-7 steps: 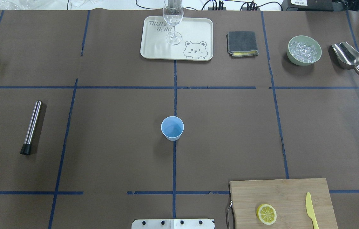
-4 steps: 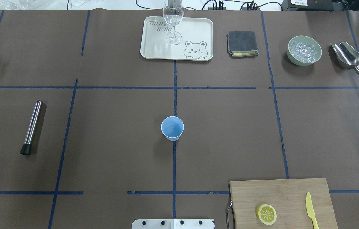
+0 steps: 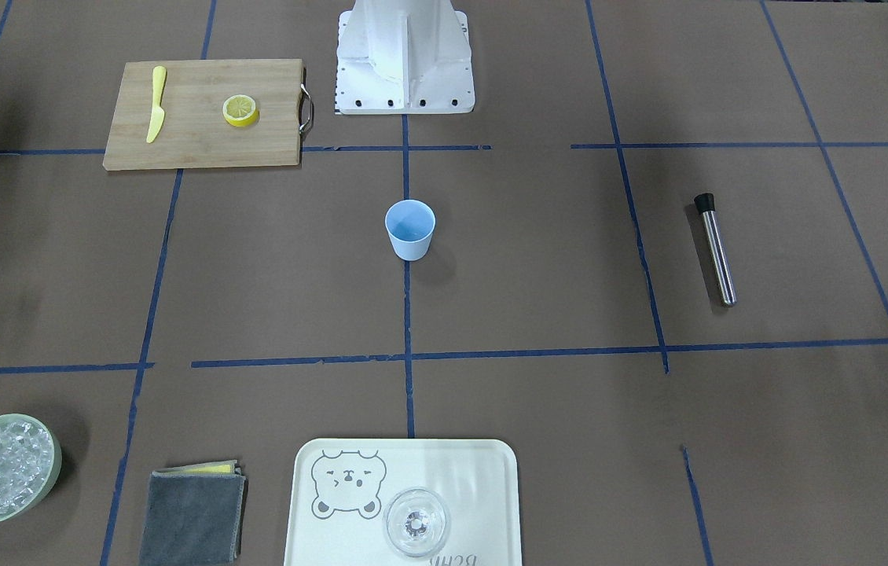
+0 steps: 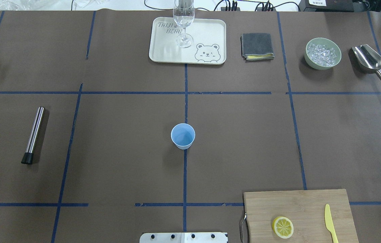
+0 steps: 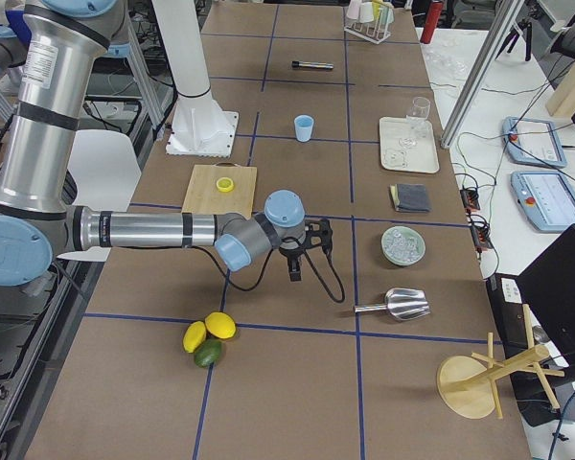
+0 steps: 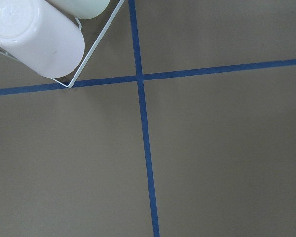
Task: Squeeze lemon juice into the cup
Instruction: 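Move the right gripper over the lemon slice on the wooden board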
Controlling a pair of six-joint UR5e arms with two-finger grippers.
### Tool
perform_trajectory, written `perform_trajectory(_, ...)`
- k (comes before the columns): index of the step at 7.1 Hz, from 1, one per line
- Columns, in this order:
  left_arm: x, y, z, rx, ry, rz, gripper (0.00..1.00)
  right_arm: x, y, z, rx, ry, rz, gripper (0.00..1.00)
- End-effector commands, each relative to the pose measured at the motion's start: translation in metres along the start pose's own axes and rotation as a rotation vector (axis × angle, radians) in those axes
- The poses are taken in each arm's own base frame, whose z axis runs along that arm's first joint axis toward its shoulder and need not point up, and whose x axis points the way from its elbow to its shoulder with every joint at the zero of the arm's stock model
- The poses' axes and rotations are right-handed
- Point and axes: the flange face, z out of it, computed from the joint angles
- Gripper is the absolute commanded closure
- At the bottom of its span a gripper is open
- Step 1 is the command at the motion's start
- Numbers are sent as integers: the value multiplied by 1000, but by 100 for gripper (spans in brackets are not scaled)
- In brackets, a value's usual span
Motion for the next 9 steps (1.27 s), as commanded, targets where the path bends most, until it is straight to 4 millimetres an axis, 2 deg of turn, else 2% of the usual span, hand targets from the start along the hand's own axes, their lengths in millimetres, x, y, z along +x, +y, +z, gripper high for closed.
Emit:
perform_trajectory(1,5,-6,-4,11,-3,13,0,-109,25,24,-16,-14,87,0)
perform_trajectory(2,11,-18,-11,26,-3,32,0,-179,54,39,-6,-22,124,0)
perform_trajectory(3,16,-22,-16,58,-5,62,0,-226,85,51,-8,-34,167,0)
perform_trajectory(4,7,-24,-8,85,-10,87,0,-267,121,57,-51,-64,220,0)
perform_trajectory(5,5,-19,-5,90,-8,96,0,-294,149,61,-52,-65,253,1)
perform_trajectory(6,6,-19,-6,93,-8,96,0,-306,173,70,-80,18,228,0)
perform_trajectory(7,7,-20,-7,96,-7,103,0,-331,196,66,-85,63,175,0)
perform_trajectory(8,13,-20,-13,108,-8,116,0,-341,222,73,-87,90,116,0)
perform_trajectory(9,18,-16,-21,122,-12,124,0,-357,235,79,-74,73,87,0)
